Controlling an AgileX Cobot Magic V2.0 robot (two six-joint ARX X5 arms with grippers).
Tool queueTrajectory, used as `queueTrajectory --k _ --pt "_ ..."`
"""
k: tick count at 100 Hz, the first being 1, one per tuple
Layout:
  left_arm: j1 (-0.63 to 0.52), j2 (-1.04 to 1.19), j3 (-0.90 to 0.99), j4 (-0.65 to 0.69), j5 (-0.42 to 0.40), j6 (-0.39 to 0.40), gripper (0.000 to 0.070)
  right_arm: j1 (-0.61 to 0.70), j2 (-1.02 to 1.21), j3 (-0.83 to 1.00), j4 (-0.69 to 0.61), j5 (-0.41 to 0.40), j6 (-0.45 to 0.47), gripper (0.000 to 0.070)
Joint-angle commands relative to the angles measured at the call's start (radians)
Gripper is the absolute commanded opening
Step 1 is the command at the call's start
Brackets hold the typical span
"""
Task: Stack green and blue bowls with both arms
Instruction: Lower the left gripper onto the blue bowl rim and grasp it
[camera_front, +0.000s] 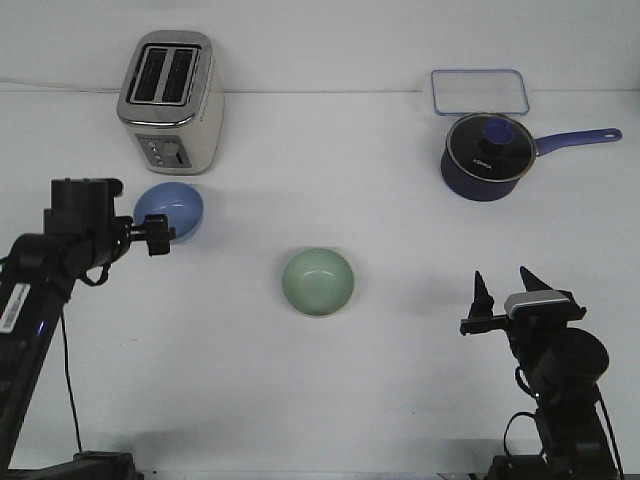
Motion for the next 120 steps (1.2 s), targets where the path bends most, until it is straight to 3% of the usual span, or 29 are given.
queueTrajectory --k 1,26,64,120 --pt "0.012 0.077 0.079 -0.018 -0.002 0.034 0.0509 0.001 0.004 0.002 0.01 0.0 0.013 0.0502" --pt "0.055 0.309 0.226 -0.027 -0.002 0.107 0.0508 0.001 0.004 0.002 0.01 0.0 0.013 0.0502" --pt "0.126 0.492 0.23 0.04 -0.001 0.114 0.0508 0.001 0.004 0.002 0.01 0.0 0.013 0.0502" --pt "0.136 0.632 0.23 0.1 0.027 0.113 0.049 0.001 0.004 0.002 0.01 0.0 0.013 0.0502"
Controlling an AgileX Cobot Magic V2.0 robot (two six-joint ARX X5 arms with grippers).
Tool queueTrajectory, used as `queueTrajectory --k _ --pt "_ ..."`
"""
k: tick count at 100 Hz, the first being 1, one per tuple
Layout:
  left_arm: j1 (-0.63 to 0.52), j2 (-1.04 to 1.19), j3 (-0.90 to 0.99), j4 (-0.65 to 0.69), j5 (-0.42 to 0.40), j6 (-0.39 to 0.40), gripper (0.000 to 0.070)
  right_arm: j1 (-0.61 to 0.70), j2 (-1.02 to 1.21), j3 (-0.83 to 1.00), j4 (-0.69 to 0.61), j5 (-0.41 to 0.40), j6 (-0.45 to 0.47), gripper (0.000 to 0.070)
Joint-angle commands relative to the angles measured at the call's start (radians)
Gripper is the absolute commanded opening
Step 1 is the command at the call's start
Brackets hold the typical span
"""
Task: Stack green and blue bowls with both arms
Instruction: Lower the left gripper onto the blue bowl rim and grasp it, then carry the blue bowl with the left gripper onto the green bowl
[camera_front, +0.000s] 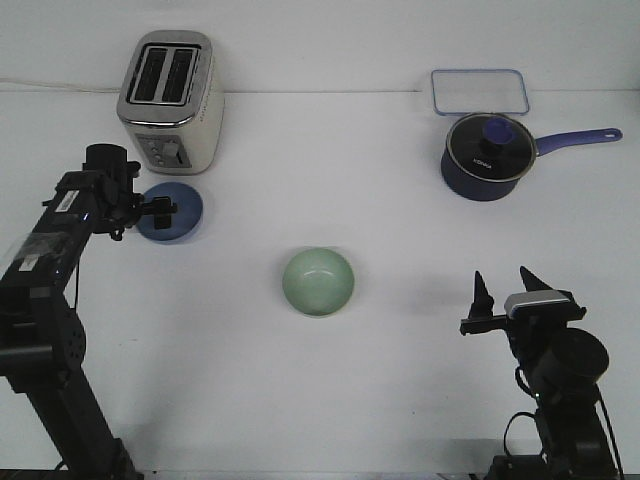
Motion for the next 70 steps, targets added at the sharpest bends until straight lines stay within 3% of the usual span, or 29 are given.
queueTrajectory --k 1,6,18,27,51,70 --pt "0.004 0.026 0.023 -0.002 0.002 0.012 0.0485 0.001 0.004 0.002 0.01 0.001 0.013 0.0502" --pt "0.004 0.026 0.023 0.003 0.002 0.012 0.0408 0.001 0.004 0.002 0.01 0.0 0.013 0.0502" --pt "0.004 0.021 0.023 0.003 0.002 0.012 0.0114 0.001 0.004 0.002 0.01 0.0 0.013 0.0502" --pt "0.004 0.021 0.023 0.002 0.002 0.011 0.0003 0.001 0.004 0.002 0.01 0.0 0.013 0.0502" --pt "0.004 -0.029 0.025 -0.03 0.014 -0.004 0.0005 0.001 0.004 0.002 0.011 0.0 0.013 0.0502" --pt "0.002 -0.162 0.025 -0.047 0.206 -0.039 0.0005 0.001 0.004 0.002 0.011 0.001 0.013 0.0502"
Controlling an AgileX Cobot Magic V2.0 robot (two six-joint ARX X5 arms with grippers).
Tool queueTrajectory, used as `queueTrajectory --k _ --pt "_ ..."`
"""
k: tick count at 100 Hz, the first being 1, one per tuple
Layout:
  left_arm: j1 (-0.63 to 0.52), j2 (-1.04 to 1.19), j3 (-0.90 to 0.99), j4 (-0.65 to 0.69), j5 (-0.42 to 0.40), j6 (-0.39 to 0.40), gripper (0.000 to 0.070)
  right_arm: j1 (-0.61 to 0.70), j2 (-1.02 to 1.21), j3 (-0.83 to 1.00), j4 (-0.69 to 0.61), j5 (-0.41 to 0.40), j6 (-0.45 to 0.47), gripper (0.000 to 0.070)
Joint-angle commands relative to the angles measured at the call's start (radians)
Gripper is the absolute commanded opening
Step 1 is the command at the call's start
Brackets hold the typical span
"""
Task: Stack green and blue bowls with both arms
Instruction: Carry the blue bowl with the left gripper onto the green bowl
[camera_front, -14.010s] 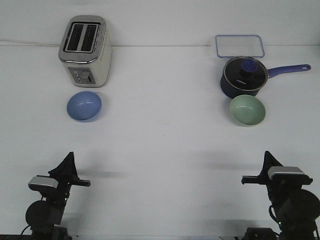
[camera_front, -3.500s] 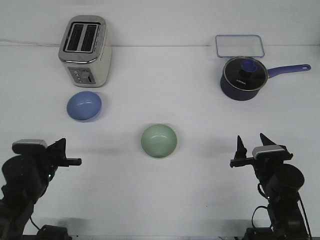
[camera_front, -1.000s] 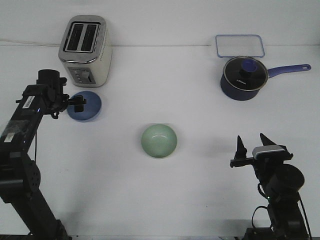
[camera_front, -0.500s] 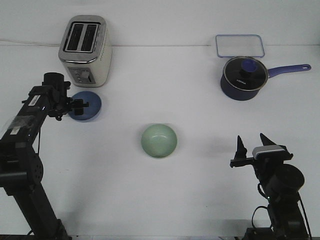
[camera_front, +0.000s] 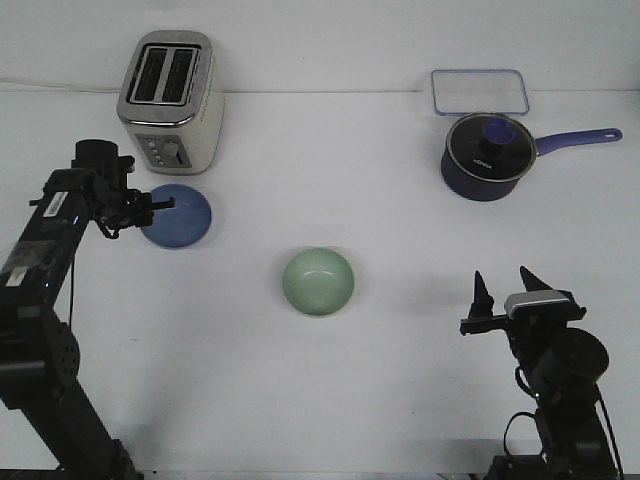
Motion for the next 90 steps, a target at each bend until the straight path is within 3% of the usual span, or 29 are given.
queueTrajectory --k 1,28,90 --pt "-0.002 -0.052 0.021 0.001 0.072 -0.019 0.0005 0.001 0.004 0.002 0.01 0.0 0.013 0.0502" --pt "-0.066 -0.176 0.021 -0.082 0.201 -0.038 0.0005 0.001 0.004 0.002 0.011 0.001 0.013 0.0502" --pt "-0.504 -0.128 0.02 -0.082 0.202 -0.034 0.0009 0.001 0.004 0.002 0.01 0.0 0.013 0.0502"
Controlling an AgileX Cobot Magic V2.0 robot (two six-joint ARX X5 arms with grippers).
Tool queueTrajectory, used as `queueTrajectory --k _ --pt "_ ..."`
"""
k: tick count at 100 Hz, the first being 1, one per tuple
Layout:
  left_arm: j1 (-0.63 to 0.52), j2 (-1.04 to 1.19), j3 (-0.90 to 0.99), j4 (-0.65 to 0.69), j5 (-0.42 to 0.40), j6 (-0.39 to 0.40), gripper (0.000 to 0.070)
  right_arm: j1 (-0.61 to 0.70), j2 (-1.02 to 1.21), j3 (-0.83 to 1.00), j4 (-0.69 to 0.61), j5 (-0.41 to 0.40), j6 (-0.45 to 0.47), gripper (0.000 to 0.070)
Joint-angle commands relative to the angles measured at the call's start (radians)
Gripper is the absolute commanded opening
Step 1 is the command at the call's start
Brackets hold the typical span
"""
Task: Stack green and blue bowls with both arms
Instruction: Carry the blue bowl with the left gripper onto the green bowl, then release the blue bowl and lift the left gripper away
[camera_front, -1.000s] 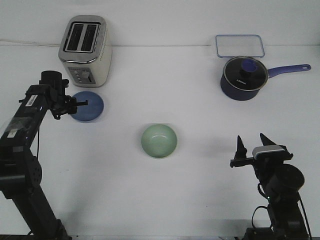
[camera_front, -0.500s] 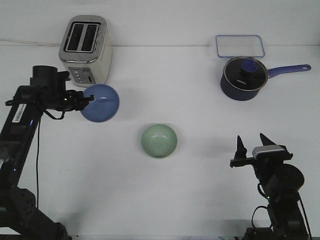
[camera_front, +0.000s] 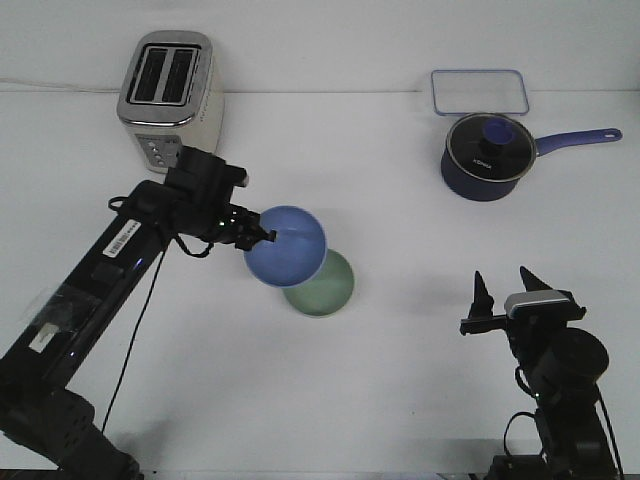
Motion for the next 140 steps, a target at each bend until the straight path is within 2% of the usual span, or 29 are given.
queueTrajectory --k 1,32,66,70,84,105,113,140 --pt "-0.024 0.039 0.016 0.011 0.005 0.001 0.0009 0.001 0.004 0.002 0.01 0.0 0.013 0.0502" --pt "-0.122 0.139 0.016 0.015 0.005 -0.002 0.0011 0.001 0.004 0.002 0.01 0.0 0.013 0.0502" --pt "-0.136 0.175 0.016 0.015 0.005 -0.001 0.002 0.001 0.004 0.002 0.01 0.0 0.013 0.0502" --pt "-0.135 0.175 0.016 0.011 0.004 -0.001 0.0041 0.001 0.004 0.002 0.01 0.0 0.013 0.0502" --pt "-0.134 0.175 0.016 0.009 0.004 0.001 0.022 0.001 0.004 0.002 0.011 0.0 0.013 0.0502" --pt "-0.135 0.175 0.016 0.016 0.004 0.006 0.0396 0.001 0.004 0.002 0.011 0.0 0.013 0.0502" --pt "-0.128 0.174 0.018 0.018 0.005 0.011 0.0424 0.001 0.004 0.002 0.011 0.0 0.013 0.0502" --pt "-0.051 0.092 0.023 0.0 0.004 0.014 0.0422 0.001 0.004 0.002 0.011 0.001 0.013 0.0502"
